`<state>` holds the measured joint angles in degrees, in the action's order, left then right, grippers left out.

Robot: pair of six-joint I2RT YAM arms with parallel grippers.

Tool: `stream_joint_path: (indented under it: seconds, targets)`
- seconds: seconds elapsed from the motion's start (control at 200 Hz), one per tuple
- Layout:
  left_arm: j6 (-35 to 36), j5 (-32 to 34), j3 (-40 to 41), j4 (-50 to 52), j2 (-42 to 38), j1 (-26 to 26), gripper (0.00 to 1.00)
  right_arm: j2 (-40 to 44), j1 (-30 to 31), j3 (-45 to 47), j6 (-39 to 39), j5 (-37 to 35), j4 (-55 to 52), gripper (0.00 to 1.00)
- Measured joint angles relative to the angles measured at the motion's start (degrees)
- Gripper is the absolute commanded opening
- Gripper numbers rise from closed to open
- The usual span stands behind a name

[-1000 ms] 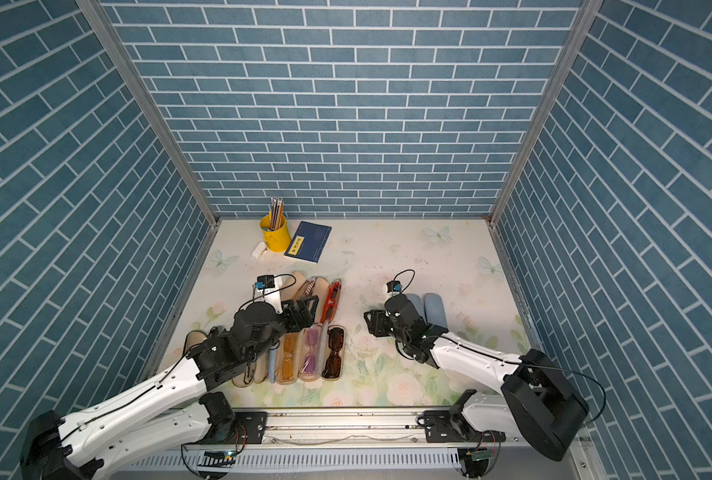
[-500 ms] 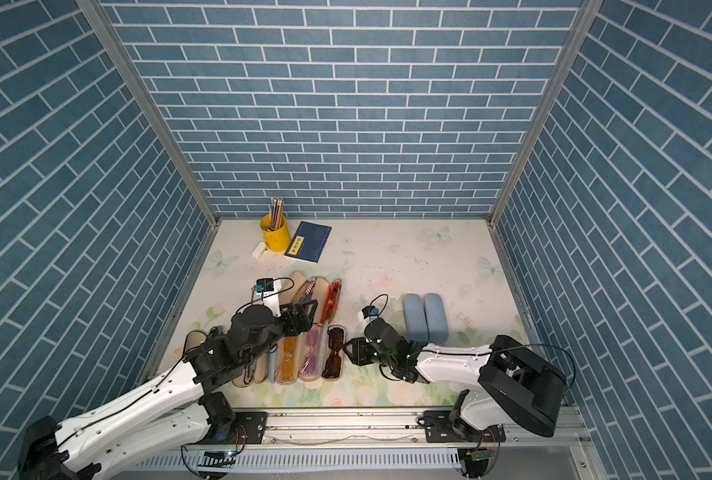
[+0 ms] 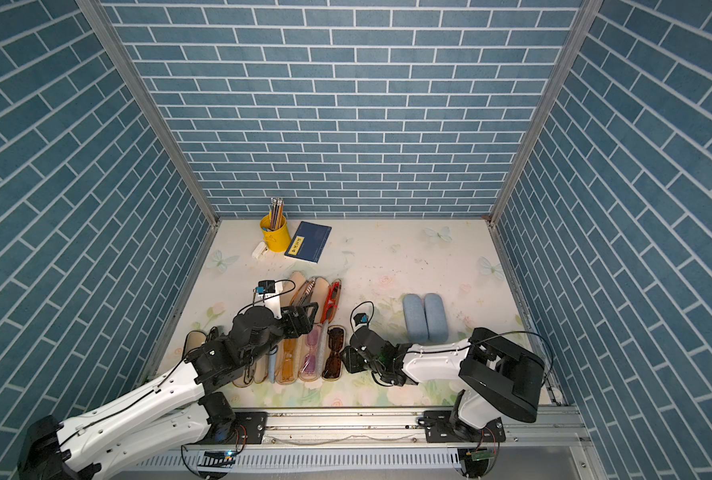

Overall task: Close the glasses case
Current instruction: Move the glasses case to the center of the board.

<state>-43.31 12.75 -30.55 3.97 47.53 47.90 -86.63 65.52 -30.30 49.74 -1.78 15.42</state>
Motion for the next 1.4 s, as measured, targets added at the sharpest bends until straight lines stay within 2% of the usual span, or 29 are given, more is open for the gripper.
stream_joint_path:
  seconds: [0.46, 0.705, 0.91, 1.24, 1.4]
  targets:
    - [0.11, -0.44, 0.48, -0.20, 0.26, 0.00, 0.91, -1.60, 0.85, -3.74, 0.35, -6.27, -6.58, 0.26]
    - [0.81, -1.36, 0.35, -1.75, 4.87, -0.02, 0.89, -2.12, 0.46, -4.04, 0.11, -8.13, -7.23, 0.22]
    - [1.97, -3.04, -2.56, -3.45, 11.72, -0.04, 0.87, -0.72, -3.21, -2.64, -0.68, -9.07, -7.21, 0.21]
    - [2.01, -6.25, -4.76, -7.96, 16.94, 0.24, 0.84, 7.08, -10.25, 3.50, -2.67, -10.54, -8.79, 0.18]
    - [1.75, -7.32, -4.90, -9.92, 19.41, 0.74, 0.84, 8.24, -13.11, 4.39, -3.80, -10.40, -9.03, 0.18]
